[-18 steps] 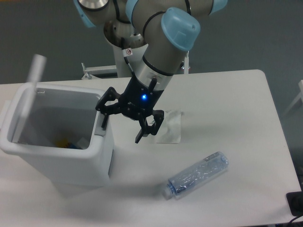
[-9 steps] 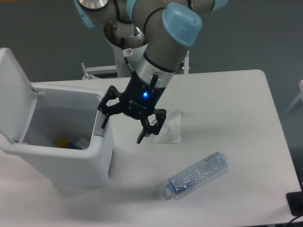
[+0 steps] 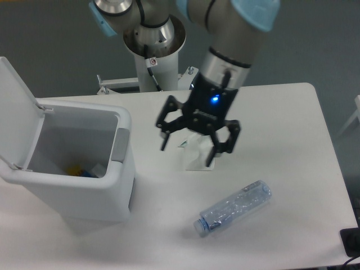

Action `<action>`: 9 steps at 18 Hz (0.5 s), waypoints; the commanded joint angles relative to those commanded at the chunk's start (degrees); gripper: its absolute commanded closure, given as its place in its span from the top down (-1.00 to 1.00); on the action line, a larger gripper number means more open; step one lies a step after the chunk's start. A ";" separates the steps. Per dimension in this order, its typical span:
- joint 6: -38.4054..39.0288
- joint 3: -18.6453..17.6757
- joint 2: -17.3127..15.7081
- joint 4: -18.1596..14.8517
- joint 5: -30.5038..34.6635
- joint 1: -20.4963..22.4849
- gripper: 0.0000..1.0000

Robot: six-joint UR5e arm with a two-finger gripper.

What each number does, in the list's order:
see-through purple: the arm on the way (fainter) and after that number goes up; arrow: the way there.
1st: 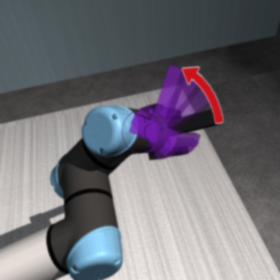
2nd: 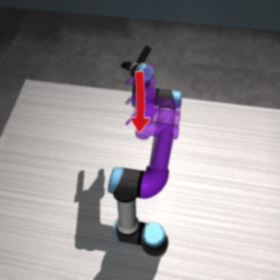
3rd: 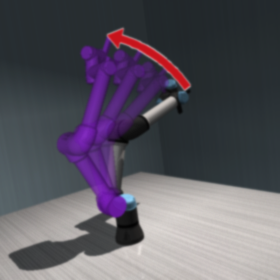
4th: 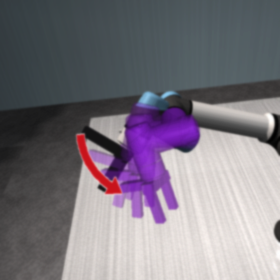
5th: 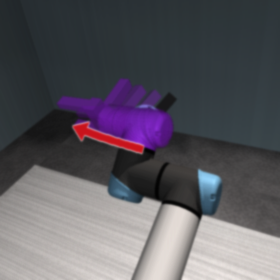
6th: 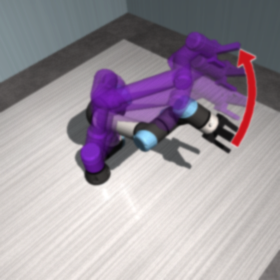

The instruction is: Open the trash can

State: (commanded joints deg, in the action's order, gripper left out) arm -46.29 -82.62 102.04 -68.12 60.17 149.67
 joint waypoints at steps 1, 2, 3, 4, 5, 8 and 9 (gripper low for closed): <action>-2.02 0.35 0.00 0.00 3.77 0.00 1.00; -4.31 0.35 0.09 -0.26 7.90 -0.08 1.00; -5.55 0.35 0.17 -0.26 9.77 -0.08 1.00; -7.04 0.09 0.44 -0.35 10.92 0.09 1.00; -8.45 0.09 0.87 -0.44 12.06 0.35 1.00; -13.54 -0.17 2.89 -0.96 17.77 3.07 1.00; -15.39 0.26 3.68 -1.14 19.96 3.86 1.00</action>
State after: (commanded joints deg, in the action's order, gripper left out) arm -61.68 -82.36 105.72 -69.26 80.13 153.54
